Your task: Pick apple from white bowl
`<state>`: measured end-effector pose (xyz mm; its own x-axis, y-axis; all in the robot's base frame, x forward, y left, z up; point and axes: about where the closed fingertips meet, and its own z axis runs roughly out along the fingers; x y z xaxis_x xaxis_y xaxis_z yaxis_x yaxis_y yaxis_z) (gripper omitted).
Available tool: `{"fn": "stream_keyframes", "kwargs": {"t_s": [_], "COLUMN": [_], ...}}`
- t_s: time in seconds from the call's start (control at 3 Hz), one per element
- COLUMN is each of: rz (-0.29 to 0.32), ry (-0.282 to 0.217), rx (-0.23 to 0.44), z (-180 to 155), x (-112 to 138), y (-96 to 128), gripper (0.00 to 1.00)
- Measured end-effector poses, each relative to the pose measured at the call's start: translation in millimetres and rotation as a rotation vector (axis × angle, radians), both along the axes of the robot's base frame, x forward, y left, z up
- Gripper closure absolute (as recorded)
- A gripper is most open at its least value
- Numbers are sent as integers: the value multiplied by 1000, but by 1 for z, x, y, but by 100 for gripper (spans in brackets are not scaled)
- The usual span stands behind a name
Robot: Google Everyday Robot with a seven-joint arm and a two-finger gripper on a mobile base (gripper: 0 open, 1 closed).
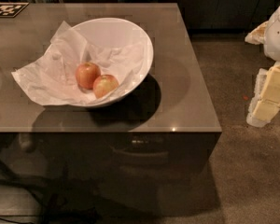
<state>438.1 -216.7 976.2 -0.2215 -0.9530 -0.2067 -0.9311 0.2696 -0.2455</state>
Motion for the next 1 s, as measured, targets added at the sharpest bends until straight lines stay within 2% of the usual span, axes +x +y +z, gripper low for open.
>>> {"fn": "stream_keyframes", "kwargs": {"t_s": [0.33, 0.67, 1.0], "rz": [0, -13, 13], "ry": [0, 4, 46], "rx": [0, 18, 28], "z": [0, 11, 26], "x": [0, 7, 20], "y": [0, 14, 56], "gripper": [0, 0, 0]}}
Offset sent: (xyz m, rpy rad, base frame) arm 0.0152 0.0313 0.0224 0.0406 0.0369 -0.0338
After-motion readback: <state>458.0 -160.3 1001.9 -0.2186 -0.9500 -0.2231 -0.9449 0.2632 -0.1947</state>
